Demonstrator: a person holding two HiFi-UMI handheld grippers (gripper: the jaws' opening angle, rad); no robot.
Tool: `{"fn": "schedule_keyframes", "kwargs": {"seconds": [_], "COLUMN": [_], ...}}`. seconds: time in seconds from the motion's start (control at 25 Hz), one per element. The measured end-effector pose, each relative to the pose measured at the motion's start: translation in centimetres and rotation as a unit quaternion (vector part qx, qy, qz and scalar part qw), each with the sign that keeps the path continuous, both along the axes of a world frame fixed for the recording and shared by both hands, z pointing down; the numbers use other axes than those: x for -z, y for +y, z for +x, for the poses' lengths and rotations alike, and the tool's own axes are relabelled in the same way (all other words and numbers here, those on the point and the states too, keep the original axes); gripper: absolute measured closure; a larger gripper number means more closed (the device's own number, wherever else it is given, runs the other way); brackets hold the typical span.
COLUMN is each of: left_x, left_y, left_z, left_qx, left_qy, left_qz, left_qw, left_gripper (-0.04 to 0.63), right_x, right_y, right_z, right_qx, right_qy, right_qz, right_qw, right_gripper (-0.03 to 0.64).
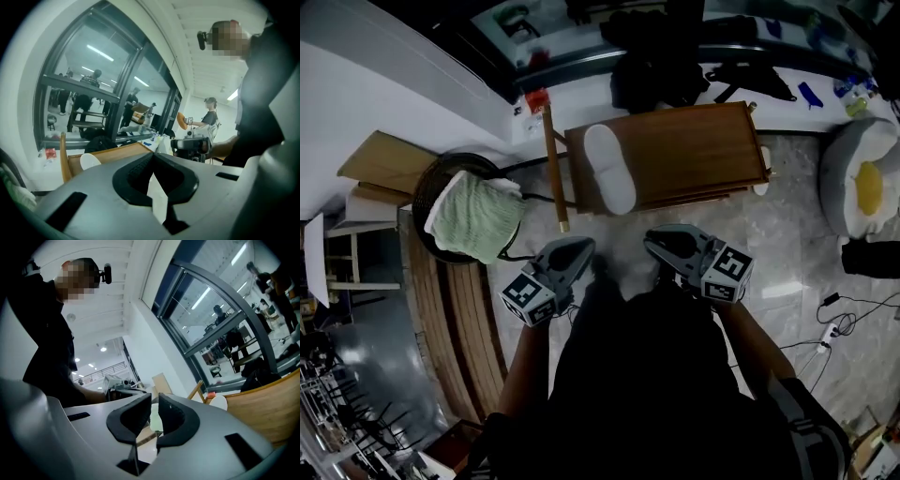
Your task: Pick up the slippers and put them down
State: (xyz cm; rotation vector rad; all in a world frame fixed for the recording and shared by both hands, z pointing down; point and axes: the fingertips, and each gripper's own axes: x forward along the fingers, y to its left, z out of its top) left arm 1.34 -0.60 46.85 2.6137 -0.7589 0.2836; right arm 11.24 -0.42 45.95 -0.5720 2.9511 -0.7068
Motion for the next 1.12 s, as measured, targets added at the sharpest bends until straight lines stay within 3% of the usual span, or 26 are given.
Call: {"fn": "schedule_keyframes", "kwargs": {"seconds": [0.36, 0.56, 0.72, 0.96, 1.12], "left_x": [-2.6, -5.7, -8.4, -13.8, -16.7], "left_y": [-2.8, -3.7, -3.0, -2.4, -1.9], "left_z": [-3.1, -2.7, -1.0, 0.8, 1.3], "left_qx": [-0.019, -0.038, -0.046, -0.066, -0.075], "left_qy": [0.019, 0.029, 0.041, 0.018, 0.019], "left_qz": [-0.023, -0.049, -0.063, -0.082, -0.099], "left_qw": [0.9994, 0.9977, 0.9962, 0.9942, 0.992], "left_gripper": [0.584, 0.584, 0.584, 0.584, 0.584], "right_x": [-4.2, -8.0, -12.4, -20.0, -23.7], "right_y": [-3.9, -5.5, -5.9, -6.9, -7.2], "right_z": [-3.6, -4.9, -4.5, -3.5, -3.5], "right_qx": [-0.067, -0.082, -0.101, -0.13, -0.129], "right_qy": [-0.008, -0.002, -0.006, -0.014, -0.022], "right_qz": [-0.072, -0.113, -0.161, -0.237, -0.274], "right_qw": [0.995, 0.99, 0.982, 0.963, 0.953], "right_gripper": [0.589, 0.589, 0.588, 0.582, 0.528]}}
